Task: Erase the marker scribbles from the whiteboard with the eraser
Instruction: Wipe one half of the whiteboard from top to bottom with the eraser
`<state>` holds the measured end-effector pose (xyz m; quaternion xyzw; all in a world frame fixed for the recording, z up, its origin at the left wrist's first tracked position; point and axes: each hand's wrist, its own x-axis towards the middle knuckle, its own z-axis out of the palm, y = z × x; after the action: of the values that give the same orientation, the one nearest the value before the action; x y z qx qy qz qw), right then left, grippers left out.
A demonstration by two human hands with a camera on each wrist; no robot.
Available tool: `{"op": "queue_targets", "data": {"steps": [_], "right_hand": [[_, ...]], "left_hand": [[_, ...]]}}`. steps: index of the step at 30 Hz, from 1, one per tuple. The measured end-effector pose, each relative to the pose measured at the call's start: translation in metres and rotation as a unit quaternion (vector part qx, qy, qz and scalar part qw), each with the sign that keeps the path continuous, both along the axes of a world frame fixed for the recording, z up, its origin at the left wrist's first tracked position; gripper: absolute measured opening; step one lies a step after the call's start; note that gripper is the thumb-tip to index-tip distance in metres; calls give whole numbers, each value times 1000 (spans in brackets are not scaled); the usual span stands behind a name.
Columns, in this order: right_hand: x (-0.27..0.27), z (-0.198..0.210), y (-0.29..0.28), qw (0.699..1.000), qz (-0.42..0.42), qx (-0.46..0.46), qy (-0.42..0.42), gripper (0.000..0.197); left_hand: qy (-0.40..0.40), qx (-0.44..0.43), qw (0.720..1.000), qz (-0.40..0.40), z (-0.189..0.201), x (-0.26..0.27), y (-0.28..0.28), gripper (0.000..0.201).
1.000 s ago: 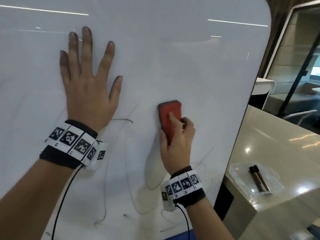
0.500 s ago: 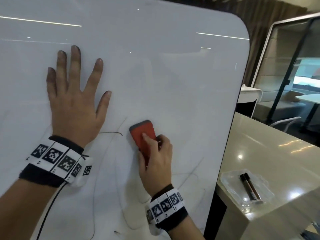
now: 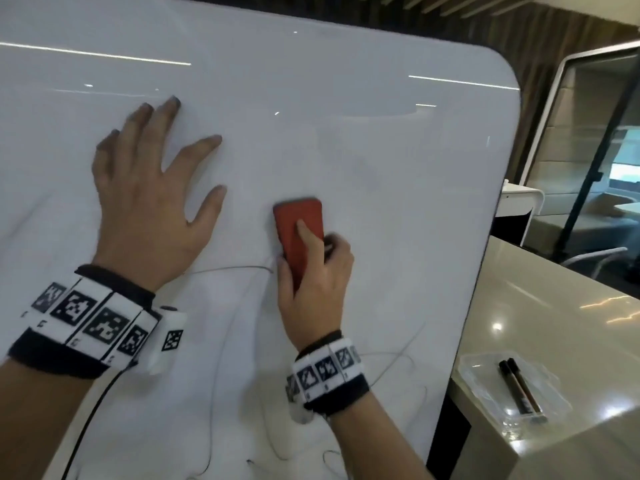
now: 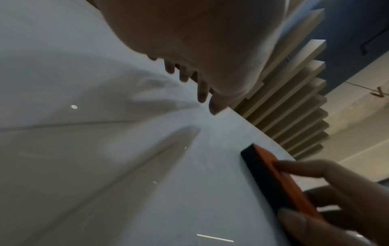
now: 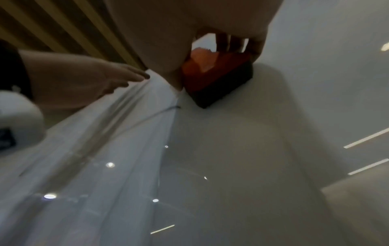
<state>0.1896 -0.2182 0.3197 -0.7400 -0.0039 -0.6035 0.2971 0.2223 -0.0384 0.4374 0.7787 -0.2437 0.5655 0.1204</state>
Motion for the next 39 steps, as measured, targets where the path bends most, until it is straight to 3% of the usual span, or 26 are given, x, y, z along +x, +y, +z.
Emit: {"op": "queue_targets", "data": {"steps": [3, 8, 11, 14, 16, 17, 19, 21, 23, 25, 27, 29, 31, 35, 37, 39], "right_hand": [[-1, -7, 0, 999, 1, -48, 15, 50], [-32, -136, -22, 987, -14, -122, 107, 61], [-22, -99, -25, 988, -14, -130, 79, 57], [-2, -18, -29, 999, -29, -40, -9, 49], [6, 4, -33, 998, -38, 9, -43, 46], [4, -4, -29, 999, -36, -6, -39, 45], [-4, -63, -18, 989, -22, -146, 17, 46], [-18, -126, -11, 941, 4, -328, 83, 50], [-20, -125, -20, 900, 21, -423, 99, 49], [-13, -71, -27, 922, 5, -383, 46, 43], [-5, -7, -40, 967, -24, -252, -10, 39], [3, 27, -52, 991, -27, -127, -37, 43], [1, 2, -47, 990, -28, -134, -33, 48], [-20, -116, -39, 934, 5, -345, 87, 58], [-23, -113, -43, 919, 10, -380, 108, 60], [-20, -74, -37, 938, -1, -339, 76, 52]], "left_hand": [[-1, -54, 998, 34, 2, 1, 18, 51], [17, 9, 997, 72, -3, 8, 37, 58], [21, 17, 996, 82, -3, 12, 36, 58], [25, 12, 997, 74, -5, 13, 34, 58], [23, 6, 997, 70, -7, 12, 34, 58], [21, 4, 997, 72, -8, 12, 33, 58], [21, 6, 997, 78, -7, 11, 31, 58], [24, 9, 996, 84, -7, 11, 32, 58], [23, 12, 996, 89, -7, 12, 34, 57], [23, 16, 995, 91, -5, 12, 33, 58], [25, 14, 996, 90, -6, 12, 32, 57], [25, 9, 996, 87, -7, 11, 32, 57], [27, 9, 996, 86, -8, 10, 32, 57], [36, 18, 995, 97, -6, 11, 34, 57], [34, 16, 994, 102, -7, 12, 34, 57], [29, 9, 995, 94, -7, 12, 29, 57]]}}
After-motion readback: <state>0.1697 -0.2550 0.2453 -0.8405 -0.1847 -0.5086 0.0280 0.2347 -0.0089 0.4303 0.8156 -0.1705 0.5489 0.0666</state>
